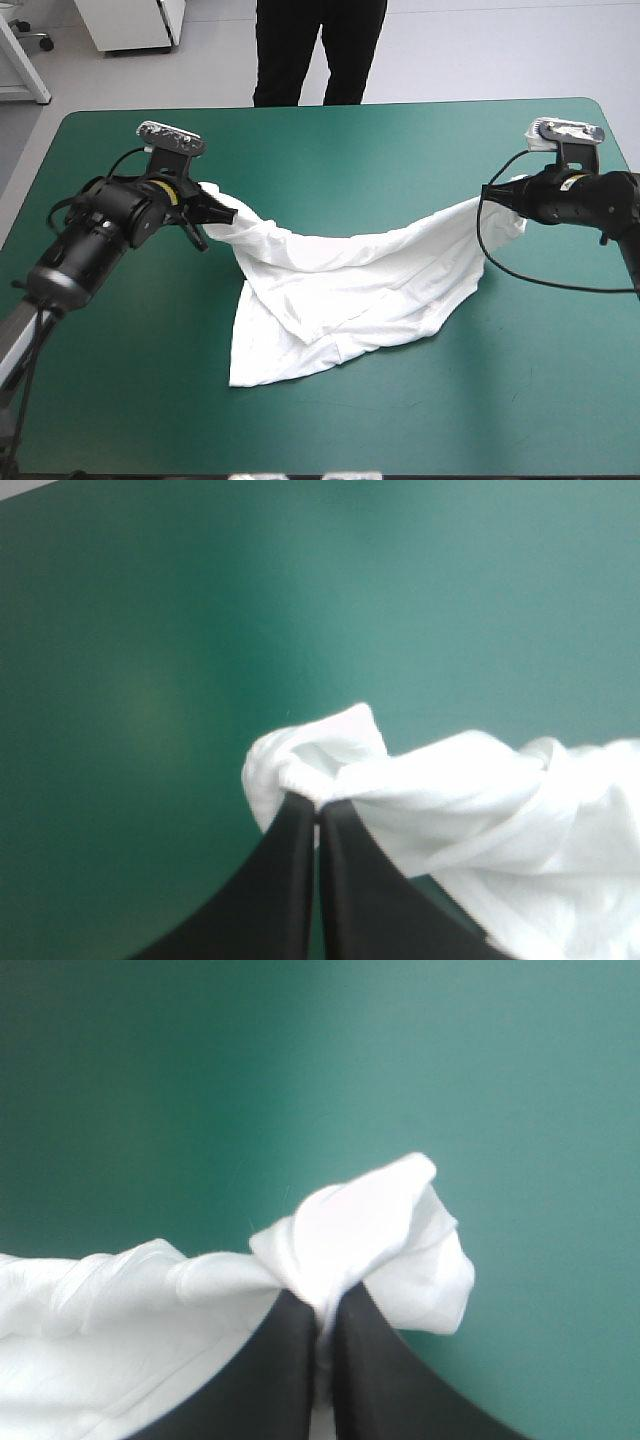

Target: Fold the cloth

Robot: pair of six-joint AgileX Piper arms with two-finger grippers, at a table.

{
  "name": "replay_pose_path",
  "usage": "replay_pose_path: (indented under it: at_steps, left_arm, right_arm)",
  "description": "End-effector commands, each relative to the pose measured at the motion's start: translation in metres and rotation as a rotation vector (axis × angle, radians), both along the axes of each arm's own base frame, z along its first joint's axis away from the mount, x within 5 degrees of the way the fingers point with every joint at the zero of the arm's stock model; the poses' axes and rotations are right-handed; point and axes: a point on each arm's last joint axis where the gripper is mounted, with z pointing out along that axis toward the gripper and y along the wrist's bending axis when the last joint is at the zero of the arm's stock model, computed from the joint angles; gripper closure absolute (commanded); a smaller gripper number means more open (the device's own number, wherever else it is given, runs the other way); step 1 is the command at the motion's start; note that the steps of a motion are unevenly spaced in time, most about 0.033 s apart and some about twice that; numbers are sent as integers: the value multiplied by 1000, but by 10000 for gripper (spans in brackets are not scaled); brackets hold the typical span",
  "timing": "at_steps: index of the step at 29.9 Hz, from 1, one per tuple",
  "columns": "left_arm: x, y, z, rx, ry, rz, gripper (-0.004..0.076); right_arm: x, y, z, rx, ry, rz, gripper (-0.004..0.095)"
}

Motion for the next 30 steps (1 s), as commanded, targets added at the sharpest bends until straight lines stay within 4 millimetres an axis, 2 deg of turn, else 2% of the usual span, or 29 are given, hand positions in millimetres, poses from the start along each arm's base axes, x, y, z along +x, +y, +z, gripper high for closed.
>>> replay_pose_path:
  at_steps: [1,6,10,15,20,22,24,25,28,30]
  left_arm:
    - [32,2,4,-105,-102,18,732]
    - [78,-1,-30,-125,-6,-4,732]
    - [106,-7,-44,-112,12,-7,732]
    - [131,-14,-59,-104,13,-7,733]
    - [145,-16,-78,-86,42,-7,733]
    - [147,-17,-85,-82,56,-8,724]
    - [148,-17,-89,-76,67,-9,665]
    - [148,-17,-90,-77,75,-8,603]
    - [146,-18,-89,-87,97,-13,361]
    - [143,-18,-85,-89,106,-12,194]
  right_arm:
    - [26,-1,-1,12,-101,-27,925]
    - [60,-1,-39,-2,-41,-35,925]
    - [81,-2,-64,-7,-20,-49,925]
    - [102,-3,-92,-8,21,-60,925]
    - [121,-3,-104,-20,54,-52,919]
    - [126,-2,-105,-20,77,-44,867]
    - [130,-1,-102,-26,89,-28,735]
    - [131,-1,-100,-24,85,-24,662]
    - [135,0,-89,8,62,-33,400]
    - [135,1,-79,10,63,-28,333]
